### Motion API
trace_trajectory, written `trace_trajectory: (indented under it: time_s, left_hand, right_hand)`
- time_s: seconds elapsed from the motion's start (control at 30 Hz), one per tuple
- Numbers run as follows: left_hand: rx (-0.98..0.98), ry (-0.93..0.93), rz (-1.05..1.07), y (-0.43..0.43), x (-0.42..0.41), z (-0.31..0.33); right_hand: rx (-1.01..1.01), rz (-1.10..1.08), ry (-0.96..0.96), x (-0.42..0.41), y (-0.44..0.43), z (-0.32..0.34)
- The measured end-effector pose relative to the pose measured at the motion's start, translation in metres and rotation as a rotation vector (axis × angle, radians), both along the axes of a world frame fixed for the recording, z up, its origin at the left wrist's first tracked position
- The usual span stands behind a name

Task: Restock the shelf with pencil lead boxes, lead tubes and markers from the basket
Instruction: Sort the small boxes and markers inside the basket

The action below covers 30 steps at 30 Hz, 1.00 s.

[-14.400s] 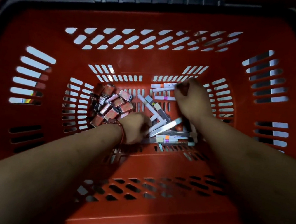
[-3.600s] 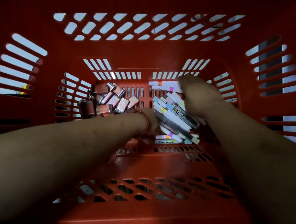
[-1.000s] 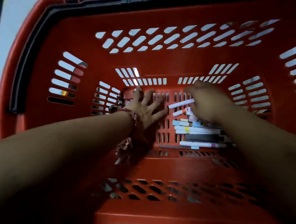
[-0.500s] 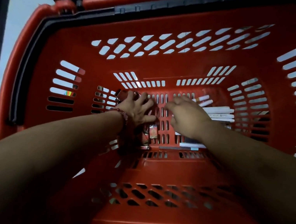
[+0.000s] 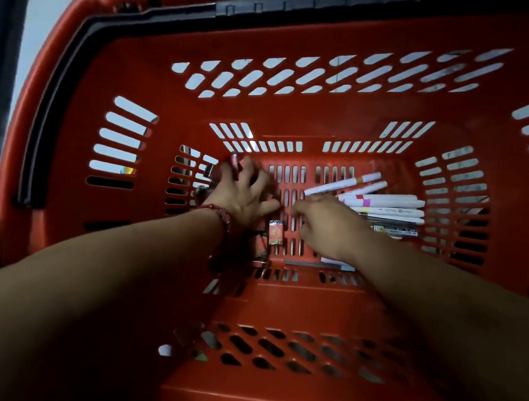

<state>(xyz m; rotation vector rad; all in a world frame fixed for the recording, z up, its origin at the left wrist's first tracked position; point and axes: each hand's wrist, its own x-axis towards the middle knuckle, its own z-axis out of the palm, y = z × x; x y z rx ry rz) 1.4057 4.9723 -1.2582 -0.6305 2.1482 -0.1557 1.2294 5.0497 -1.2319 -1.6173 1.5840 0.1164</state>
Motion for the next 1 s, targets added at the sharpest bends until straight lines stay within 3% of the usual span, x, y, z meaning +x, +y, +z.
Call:
trace_trajectory:
  time_s: [0.43, 0.77, 1.0]
  left_hand:
    - [-0.073, 0.097, -0.046, -0.046, -0.005, 0.003]
    - [0.076, 0.181, -0.064, -0.080, -0.028, 0.022]
    - [0.164, 0.208, 0.080, -0.087, -0.033, 0.049]
  right_hand:
    - [0.016, -0.114, -0.040, -0.005, -0.016, 0.002]
    - [-0.018, -0.203, -0.092, -0.009, -0.057, 0.006]
    - [0.035, -0.219, -0.085, -0.017, -0.055, 0.012]
